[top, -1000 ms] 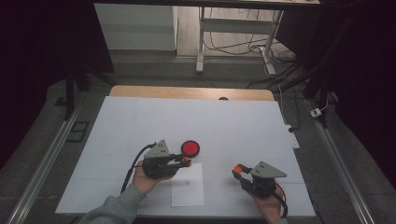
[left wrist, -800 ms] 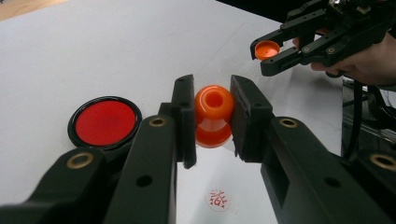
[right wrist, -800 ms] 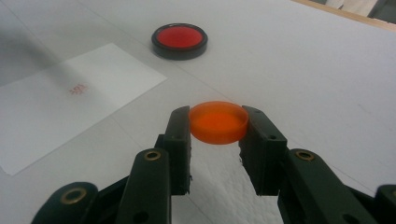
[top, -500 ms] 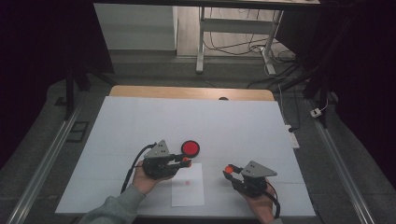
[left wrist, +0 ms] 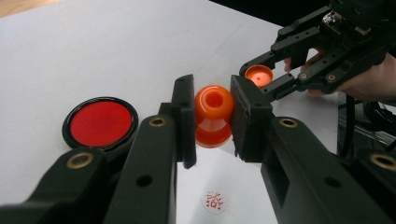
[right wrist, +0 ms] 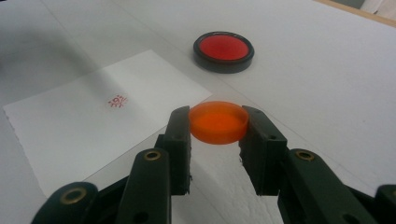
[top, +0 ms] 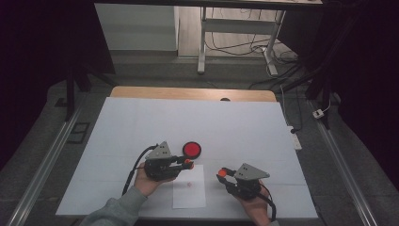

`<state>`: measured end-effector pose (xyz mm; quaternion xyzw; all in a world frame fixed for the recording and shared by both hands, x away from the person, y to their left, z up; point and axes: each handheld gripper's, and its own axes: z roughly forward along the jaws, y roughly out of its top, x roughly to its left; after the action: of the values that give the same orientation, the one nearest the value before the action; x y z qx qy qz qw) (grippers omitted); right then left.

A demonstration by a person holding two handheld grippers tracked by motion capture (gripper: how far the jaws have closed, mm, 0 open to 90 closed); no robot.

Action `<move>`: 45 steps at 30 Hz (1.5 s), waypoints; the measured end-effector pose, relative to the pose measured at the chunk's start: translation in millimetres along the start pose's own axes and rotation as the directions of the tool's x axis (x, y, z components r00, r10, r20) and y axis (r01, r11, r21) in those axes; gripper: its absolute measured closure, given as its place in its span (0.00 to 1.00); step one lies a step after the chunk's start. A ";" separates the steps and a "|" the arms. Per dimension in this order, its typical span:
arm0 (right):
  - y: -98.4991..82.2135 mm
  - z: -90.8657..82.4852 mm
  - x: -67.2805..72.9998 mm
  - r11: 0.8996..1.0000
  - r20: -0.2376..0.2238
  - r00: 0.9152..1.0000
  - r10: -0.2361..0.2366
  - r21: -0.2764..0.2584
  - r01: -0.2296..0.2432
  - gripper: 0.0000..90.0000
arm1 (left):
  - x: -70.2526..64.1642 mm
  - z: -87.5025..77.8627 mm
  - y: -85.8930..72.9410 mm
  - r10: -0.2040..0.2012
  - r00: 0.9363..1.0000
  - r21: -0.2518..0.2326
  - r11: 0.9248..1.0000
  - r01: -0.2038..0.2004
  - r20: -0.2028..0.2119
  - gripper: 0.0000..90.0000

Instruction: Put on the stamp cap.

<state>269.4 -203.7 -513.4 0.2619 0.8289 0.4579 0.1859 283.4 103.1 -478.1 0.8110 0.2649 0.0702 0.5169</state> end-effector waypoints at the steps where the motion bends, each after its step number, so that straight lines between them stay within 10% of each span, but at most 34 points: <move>1: -0.2 1.3 0.7 1.000 -0.010 1.000 -0.002 -0.007 0.002 0.72 | -0.2 0.2 0.0 0.000 1.000 0.000 1.000 0.000 0.000 0.80; 45: 4.0 9.3 9.9 1.000 -0.035 0.999 -0.009 -0.006 0.009 0.71 | -2.7 7.9 -3.6 0.016 1.000 0.028 0.999 -0.016 0.005 0.80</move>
<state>267.7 -189.8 -515.4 0.2498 0.8319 0.4638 0.1743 282.9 96.6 -484.4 0.8205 0.2580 0.0686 0.5055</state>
